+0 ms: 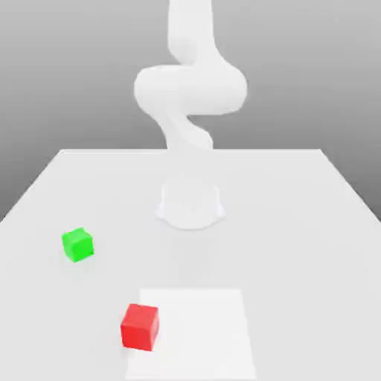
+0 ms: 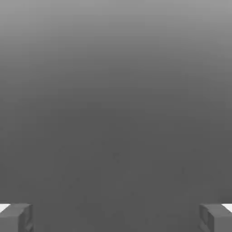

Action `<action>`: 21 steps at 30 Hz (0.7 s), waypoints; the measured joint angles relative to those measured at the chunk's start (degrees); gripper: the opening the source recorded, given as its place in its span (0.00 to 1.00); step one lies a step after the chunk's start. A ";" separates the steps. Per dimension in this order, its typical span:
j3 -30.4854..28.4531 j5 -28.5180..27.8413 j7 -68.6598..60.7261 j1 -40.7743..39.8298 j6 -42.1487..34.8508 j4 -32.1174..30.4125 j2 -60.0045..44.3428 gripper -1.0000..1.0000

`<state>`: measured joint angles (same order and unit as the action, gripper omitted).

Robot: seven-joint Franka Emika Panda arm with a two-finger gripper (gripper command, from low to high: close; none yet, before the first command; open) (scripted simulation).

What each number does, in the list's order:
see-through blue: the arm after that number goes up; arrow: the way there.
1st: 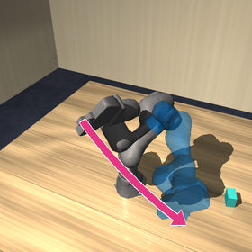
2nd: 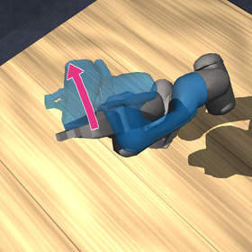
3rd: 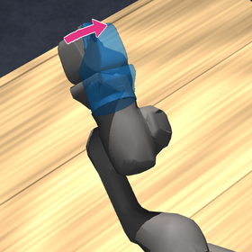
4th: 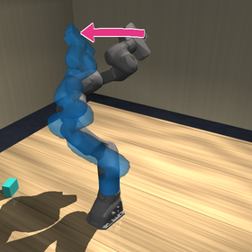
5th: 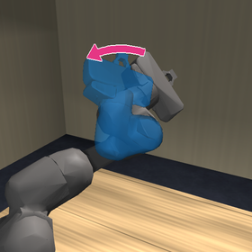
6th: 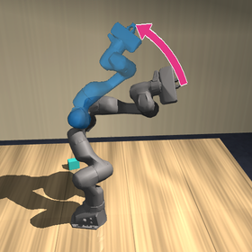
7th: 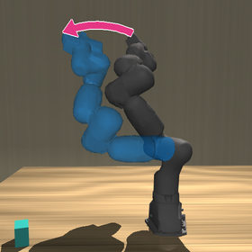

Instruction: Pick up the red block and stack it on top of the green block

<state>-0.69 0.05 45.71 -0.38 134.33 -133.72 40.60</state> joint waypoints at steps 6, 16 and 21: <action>-1.74 0.21 -0.36 -0.95 6.24 -4.74 -12.81 0.50; -4.58 0.95 -1.24 -2.50 16.35 -12.43 -33.59 0.50; -5.37 1.52 -1.83 -4.17 21.40 -16.27 -43.98 0.50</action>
<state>-6.06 1.57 43.89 -4.55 155.73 -149.99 -3.38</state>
